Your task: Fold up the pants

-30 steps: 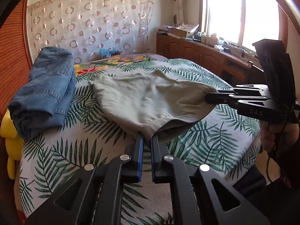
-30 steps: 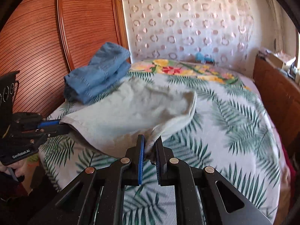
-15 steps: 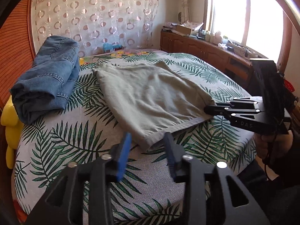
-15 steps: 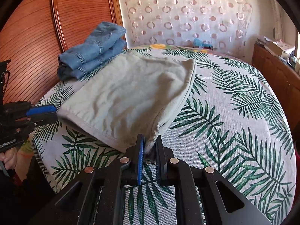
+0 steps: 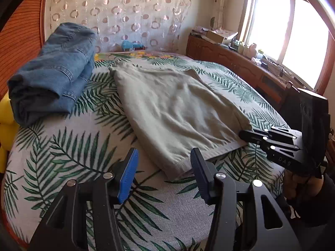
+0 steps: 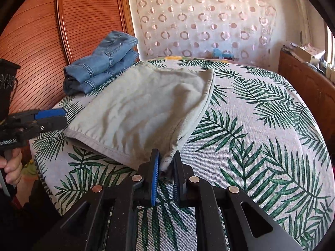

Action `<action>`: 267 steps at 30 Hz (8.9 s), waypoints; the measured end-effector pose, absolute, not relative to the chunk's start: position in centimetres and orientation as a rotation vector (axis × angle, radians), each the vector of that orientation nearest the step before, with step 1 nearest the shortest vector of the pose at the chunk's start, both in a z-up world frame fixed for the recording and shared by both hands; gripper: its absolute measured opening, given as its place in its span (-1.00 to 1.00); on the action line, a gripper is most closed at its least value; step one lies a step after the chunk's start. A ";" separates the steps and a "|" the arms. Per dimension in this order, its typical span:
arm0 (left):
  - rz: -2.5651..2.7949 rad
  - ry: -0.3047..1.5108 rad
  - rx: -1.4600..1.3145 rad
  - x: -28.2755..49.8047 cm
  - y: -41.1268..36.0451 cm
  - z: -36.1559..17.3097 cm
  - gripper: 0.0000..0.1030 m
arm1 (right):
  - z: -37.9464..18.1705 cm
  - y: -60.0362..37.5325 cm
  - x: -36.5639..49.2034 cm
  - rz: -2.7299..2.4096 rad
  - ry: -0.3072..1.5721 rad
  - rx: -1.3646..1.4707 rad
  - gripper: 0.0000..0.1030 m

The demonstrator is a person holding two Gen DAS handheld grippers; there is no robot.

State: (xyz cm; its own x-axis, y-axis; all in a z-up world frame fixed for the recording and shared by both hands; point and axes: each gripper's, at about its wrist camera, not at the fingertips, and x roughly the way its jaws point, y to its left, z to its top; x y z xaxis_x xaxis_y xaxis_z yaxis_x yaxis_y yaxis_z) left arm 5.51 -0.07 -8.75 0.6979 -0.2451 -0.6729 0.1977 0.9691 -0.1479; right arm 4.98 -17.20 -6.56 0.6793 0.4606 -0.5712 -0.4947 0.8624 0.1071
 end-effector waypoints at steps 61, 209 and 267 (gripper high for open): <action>-0.316 0.650 -0.150 2.8 0.0 -6.4 -0.73 | -3.4 -17.7 3.5 0.594 0.603 -0.085 -0.78; -0.173 0.787 -0.027 7.1 2.9 -11.0 0.52 | -3.7 -18.7 7.6 0.613 0.725 -0.149 -0.55; -0.280 0.716 -0.136 4.7 3.5 -9.2 -0.72 | -3.1 -18.2 6.7 0.611 0.694 -0.034 -0.85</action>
